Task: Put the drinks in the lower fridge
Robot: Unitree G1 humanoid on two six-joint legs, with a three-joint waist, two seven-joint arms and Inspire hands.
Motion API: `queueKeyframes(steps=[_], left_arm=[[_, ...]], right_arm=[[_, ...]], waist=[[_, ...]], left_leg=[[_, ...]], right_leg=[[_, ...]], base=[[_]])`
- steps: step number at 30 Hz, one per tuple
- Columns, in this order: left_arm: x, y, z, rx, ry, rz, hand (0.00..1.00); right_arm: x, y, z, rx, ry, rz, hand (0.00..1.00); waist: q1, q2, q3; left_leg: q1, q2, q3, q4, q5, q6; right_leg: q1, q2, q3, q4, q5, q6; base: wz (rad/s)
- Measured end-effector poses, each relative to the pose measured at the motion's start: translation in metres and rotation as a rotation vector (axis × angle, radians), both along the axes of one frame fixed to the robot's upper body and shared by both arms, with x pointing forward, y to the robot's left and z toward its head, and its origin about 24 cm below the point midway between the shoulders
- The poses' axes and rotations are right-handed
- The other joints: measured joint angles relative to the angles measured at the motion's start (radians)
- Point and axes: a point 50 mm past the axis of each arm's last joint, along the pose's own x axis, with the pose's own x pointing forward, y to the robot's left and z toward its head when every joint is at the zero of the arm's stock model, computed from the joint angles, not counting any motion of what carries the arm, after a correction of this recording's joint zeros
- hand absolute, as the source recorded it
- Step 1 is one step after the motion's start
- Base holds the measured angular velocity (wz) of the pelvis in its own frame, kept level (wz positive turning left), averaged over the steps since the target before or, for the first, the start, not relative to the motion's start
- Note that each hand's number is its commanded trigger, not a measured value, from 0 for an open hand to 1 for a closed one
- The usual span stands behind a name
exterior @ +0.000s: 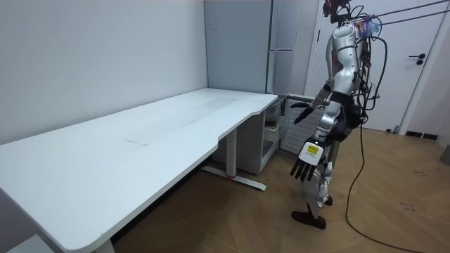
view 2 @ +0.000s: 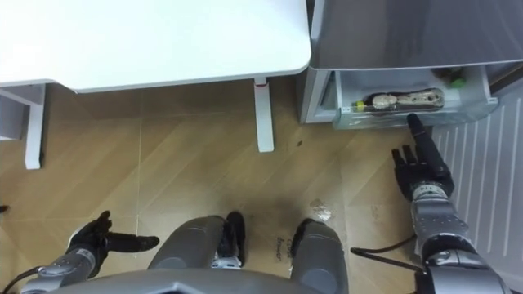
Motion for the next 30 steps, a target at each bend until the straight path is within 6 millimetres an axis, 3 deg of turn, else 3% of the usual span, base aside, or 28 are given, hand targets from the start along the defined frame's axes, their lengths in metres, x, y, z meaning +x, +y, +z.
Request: queueKeyframes(steps=[7,9,12,16,20,27,30], left_arm=[[0.004,-0.002,0.0,0.0,0.0,0.001,0.0],[0.007,-0.003,0.0,-0.001,-0.003,0.01,0.0],[0.008,-0.001,0.001,0.012,-0.005,0.019,0.0],[0.007,0.001,0.001,0.024,0.003,0.027,0.0],[0.005,0.0,0.001,0.054,0.018,0.023,0.0],[0.012,-0.004,0.003,0.06,0.013,-0.008,0.0],[0.017,-0.005,0.005,0.066,-0.001,-0.028,0.0]], right_arm=[[0.0,0.001,-0.002,0.021,0.007,0.005,0.0],[0.006,0.002,0.0,0.022,-0.006,0.01,0.0],[0.019,0.004,0.006,0.024,-0.034,0.016,0.0],[0.031,0.004,0.014,0.019,-0.069,0.021,0.0],[0.046,0.003,0.026,0.024,-0.123,0.014,0.0],[0.074,-0.005,0.052,-0.016,-0.203,0.032,0.0],[0.097,-0.012,0.079,-0.053,-0.285,0.046,0.0]], waist=[[-0.004,-0.004,0.0011],[-0.003,-0.005,0.001],[-0.002,-0.014,0.0027],[0.002,-0.021,0.0027],[0.015,-0.035,0.0028],[0.024,-0.038,0.0025],[0.025,-0.042,0.004]], left_leg=[[-0.031,-0.008,0.003,0.037,-0.008,0.003],[-0.072,-0.004,0.005,0.097,-0.028,0.003],[-0.176,0.009,0.002,0.265,-0.095,-0.001],[-0.307,0.024,-0.02,0.434,-0.15,-0.008],[-0.462,0.037,-0.032,0.618,-0.204,-0.014],[-0.678,0.033,-0.048,0.794,-0.215,-0.01],[-0.744,0.034,-0.045,0.859,-0.222,0.002]], right_leg=[[-0.039,-0.015,0.008,0.059,-0.024,0.002],[-0.083,-0.017,0.017,0.113,-0.042,-0.001],[-0.184,-0.029,0.025,0.276,-0.111,-0.013],[-0.302,-0.034,0.025,0.429,-0.164,-0.028],[-0.453,-0.036,0.042,0.61,-0.22,-0.031],[-0.661,-0.065,0.047,0.791,-0.25,-0.05],[-0.731,-0.07,0.067,0.858,-0.255,-0.052]], base=[[0.03],[-0.03],[-0.01],[0.05],[0.03],[0.09],[0.0]])
